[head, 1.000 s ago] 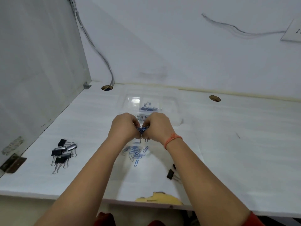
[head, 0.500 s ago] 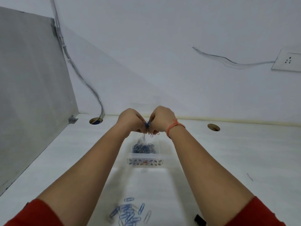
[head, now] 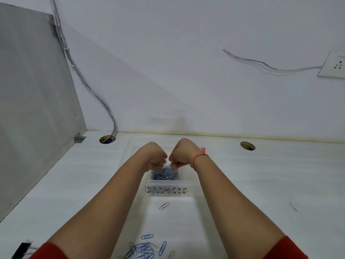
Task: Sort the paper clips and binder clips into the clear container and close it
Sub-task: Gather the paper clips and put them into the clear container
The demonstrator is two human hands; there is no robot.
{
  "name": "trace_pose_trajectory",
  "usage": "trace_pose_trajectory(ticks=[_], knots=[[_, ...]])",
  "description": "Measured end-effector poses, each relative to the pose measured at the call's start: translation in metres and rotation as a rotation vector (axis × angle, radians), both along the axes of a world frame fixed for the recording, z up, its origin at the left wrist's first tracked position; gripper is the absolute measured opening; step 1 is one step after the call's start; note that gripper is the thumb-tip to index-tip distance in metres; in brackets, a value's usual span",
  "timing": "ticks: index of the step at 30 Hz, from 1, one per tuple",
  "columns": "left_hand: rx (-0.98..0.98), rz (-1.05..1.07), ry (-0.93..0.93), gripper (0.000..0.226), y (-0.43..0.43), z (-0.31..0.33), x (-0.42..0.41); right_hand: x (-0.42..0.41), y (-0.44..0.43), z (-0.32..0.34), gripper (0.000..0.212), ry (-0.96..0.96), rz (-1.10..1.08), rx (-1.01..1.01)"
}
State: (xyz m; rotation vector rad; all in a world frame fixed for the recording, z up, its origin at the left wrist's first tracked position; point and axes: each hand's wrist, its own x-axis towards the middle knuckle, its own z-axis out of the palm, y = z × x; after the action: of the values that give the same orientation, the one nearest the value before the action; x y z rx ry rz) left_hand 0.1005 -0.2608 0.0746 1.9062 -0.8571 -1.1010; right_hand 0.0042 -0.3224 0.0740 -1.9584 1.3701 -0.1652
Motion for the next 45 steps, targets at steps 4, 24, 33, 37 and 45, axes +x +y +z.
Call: trace_pose_trajectory(ticks=[4, 24, 33, 37, 45], knots=[[-0.133, 0.093, -0.017, 0.017, 0.020, 0.001, -0.008, -0.014, 0.019, 0.005, 0.016, -0.082, -0.063, -0.098], [-0.228, 0.208, -0.434, 0.031, 0.221, -0.098, -0.033, -0.050, 0.189, -0.106, 0.037, 0.044, 0.299, -0.544], [0.164, -0.137, -0.616, 0.061, 0.214, -0.082, -0.038, -0.088, 0.187, -0.083, 0.063, 0.149, 0.203, -0.174], [0.077, -0.189, -0.624, 0.049, 0.196, -0.078, -0.043, -0.063, 0.193, -0.090, 0.057, 0.047, 0.199, -0.190], [0.214, -0.331, -0.584, 0.084, 0.209, -0.077, -0.022, -0.071, 0.182, -0.085, 0.094, 0.170, 0.411, -0.194]])
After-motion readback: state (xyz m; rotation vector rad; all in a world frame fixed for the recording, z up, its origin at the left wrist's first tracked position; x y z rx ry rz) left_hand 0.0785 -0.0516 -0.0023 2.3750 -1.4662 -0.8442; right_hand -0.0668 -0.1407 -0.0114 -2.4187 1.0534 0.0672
